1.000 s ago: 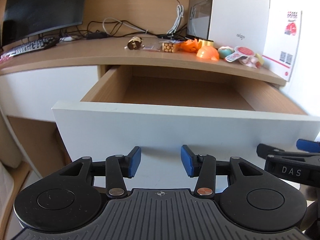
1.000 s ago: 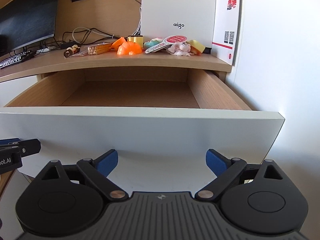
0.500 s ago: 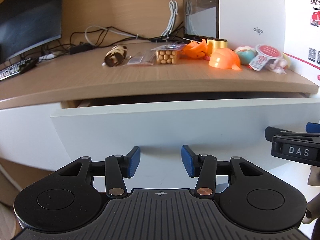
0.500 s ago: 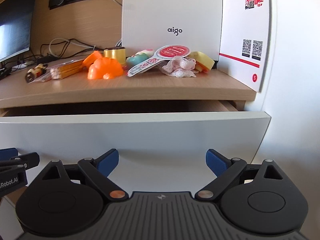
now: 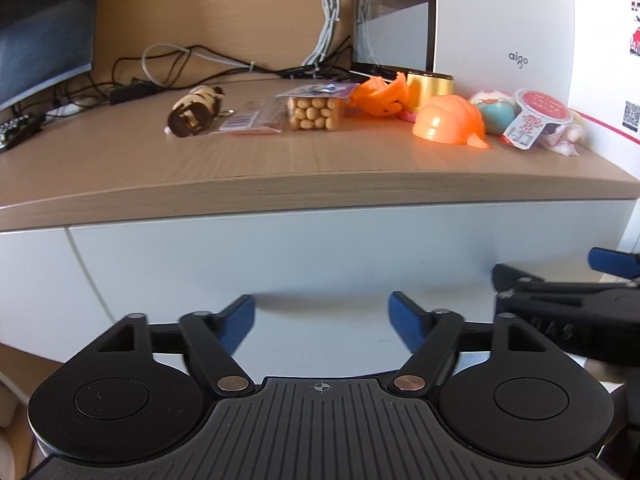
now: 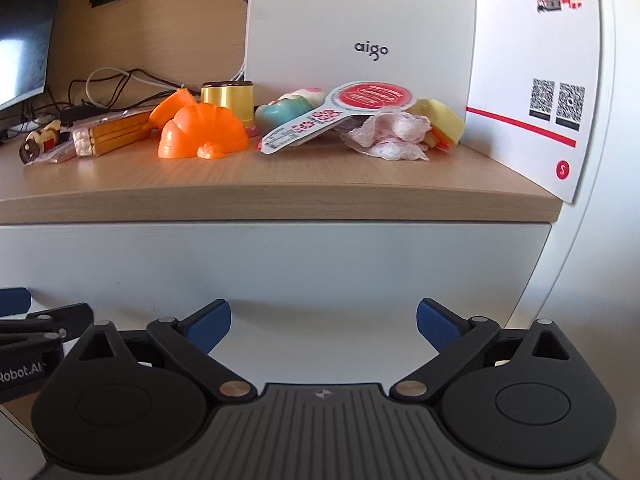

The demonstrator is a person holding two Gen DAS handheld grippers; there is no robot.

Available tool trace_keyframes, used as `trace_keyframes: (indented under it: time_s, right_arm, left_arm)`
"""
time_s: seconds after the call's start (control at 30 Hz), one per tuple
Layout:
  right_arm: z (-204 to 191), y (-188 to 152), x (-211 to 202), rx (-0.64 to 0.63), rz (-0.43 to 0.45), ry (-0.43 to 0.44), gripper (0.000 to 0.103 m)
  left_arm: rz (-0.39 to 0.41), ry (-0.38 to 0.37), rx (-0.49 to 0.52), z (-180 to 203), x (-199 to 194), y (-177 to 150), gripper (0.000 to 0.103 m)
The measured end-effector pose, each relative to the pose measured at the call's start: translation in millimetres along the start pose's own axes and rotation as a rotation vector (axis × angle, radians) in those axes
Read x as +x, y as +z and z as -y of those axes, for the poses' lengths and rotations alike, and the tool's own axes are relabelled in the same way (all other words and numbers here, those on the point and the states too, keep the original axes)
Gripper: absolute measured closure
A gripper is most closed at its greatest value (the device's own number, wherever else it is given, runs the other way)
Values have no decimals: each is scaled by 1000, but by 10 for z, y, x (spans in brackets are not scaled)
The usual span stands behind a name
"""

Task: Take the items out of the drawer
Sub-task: 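Push the drawer front closed with both grippers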

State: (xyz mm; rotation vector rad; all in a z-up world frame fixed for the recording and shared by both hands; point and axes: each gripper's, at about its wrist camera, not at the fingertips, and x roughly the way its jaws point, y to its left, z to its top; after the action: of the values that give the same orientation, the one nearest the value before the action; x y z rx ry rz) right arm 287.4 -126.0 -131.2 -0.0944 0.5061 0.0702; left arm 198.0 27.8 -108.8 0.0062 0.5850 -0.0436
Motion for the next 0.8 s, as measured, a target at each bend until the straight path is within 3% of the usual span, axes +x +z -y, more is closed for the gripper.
trace_keyframes:
  time_s: [0.23, 0.53, 0.8]
  right_arm:
    - [38, -1, -2, 2, -29, -23, 4]
    - [212, 15, -96, 0, -100, -28, 4]
    - [447, -9, -472, 46, -131, 26, 4]
  left_arm:
    - [-28, -1, -18, 21, 67, 26, 7]
    - [-53, 46, -30, 89, 119, 43, 4]
    - [-76, 87, -75, 68, -427, -15, 8]
